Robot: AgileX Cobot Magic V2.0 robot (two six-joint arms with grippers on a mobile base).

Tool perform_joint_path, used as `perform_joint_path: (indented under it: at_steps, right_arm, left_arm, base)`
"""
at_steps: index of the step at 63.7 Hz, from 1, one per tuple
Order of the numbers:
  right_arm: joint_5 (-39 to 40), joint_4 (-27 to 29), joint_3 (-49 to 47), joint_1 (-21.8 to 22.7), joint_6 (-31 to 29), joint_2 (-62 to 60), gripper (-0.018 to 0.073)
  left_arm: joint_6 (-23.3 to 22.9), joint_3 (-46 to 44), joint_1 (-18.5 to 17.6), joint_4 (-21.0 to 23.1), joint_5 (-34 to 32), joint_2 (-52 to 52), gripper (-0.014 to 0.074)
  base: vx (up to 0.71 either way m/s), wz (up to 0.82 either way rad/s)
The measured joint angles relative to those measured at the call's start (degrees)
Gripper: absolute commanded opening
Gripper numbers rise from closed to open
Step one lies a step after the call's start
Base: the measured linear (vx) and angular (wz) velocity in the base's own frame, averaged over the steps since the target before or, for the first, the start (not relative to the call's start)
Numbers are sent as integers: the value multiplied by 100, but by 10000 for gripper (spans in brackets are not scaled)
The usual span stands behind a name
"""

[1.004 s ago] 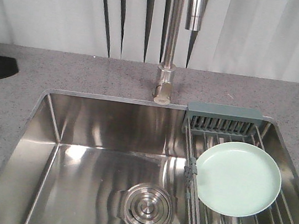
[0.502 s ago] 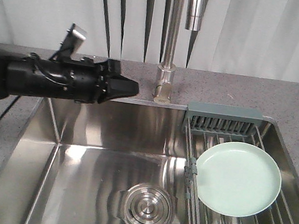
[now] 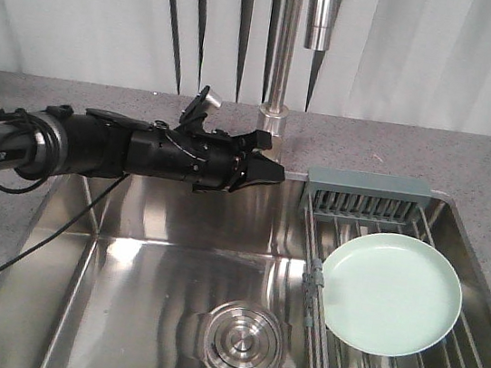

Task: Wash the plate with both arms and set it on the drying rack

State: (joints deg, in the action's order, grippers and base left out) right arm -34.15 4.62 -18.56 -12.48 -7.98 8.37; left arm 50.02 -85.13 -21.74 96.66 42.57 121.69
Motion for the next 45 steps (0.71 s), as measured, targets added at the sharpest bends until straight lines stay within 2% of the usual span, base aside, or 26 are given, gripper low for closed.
perform_joint_path:
  at_steps: [21, 45]
  right_arm:
    - [0, 0, 0, 0, 0, 0, -5]
    - [0, 0, 0, 0, 0, 0, -5]
  left_arm:
    - [-210, -1055, 0, 10, -59, 642, -6]
    - [-228, -1649, -29, -74, -251, 750, -6]
  base:
    - [0, 0]
    - [0, 0]
